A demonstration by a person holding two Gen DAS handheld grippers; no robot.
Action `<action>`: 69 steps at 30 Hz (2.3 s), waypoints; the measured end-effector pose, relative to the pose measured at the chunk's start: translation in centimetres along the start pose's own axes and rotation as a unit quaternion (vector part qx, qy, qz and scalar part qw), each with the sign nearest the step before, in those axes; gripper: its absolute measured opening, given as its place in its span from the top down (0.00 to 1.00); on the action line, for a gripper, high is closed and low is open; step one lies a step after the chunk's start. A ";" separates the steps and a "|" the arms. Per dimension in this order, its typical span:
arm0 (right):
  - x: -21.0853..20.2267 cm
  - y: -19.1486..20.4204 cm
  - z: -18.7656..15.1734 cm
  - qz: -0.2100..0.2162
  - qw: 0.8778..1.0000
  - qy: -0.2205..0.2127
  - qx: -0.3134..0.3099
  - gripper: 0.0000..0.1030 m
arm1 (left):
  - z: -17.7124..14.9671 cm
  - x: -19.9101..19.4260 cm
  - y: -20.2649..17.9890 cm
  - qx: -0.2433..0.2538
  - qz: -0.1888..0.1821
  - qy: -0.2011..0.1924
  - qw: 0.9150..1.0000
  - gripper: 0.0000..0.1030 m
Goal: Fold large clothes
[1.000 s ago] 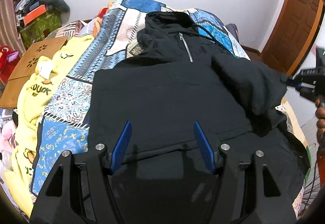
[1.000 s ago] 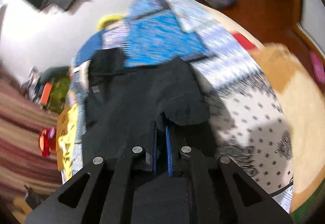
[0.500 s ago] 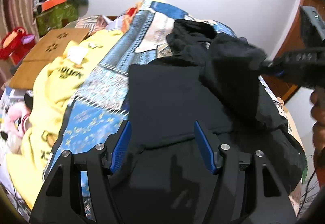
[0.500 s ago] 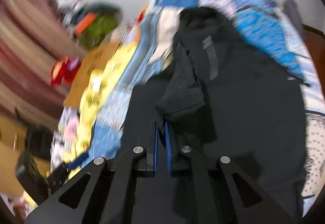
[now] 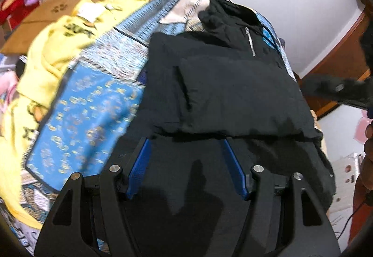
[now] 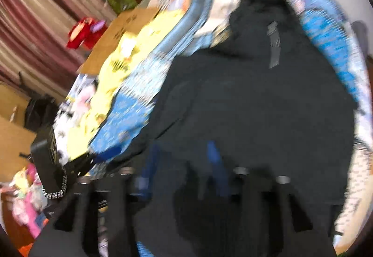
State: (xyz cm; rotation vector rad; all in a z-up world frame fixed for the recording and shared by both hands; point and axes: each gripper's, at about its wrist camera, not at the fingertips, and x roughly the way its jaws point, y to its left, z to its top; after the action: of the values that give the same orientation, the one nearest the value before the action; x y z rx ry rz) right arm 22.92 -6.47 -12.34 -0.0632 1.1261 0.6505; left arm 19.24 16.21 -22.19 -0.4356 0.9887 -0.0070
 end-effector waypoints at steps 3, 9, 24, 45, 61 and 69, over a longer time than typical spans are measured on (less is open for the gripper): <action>-2.5 -2.4 -0.5 -0.059 0.997 -0.042 0.003 0.45 | 0.4 0.9 -0.7 -0.015 -0.027 0.014 0.999 0.39; -4.4 -8.8 -2.8 -0.151 0.986 -0.058 0.034 0.45 | 1.2 3.6 -1.4 -0.072 -0.086 0.052 0.992 0.39; -3.6 -18.0 -8.7 -0.195 0.975 -0.016 0.105 0.45 | 3.6 5.2 -3.8 -0.018 0.056 -0.009 0.998 0.79; 0.5 -18.4 -7.7 -0.186 0.977 0.018 0.102 0.45 | 6.9 3.6 -2.4 0.054 0.100 -0.061 0.992 0.84; -3.0 -17.8 -3.2 -0.183 0.979 -0.013 0.084 0.39 | 6.3 4.8 -0.7 0.137 0.162 -0.006 0.977 0.41; -3.7 -15.9 4.1 -0.191 0.979 -0.068 0.038 0.39 | 12.5 3.3 -3.9 0.165 0.162 -0.048 0.972 0.32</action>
State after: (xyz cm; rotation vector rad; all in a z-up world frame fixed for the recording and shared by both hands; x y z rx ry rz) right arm 33.40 -19.60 -11.67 -0.1633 0.9714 0.2644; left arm 31.89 16.35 -17.53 0.0343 0.9329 0.1416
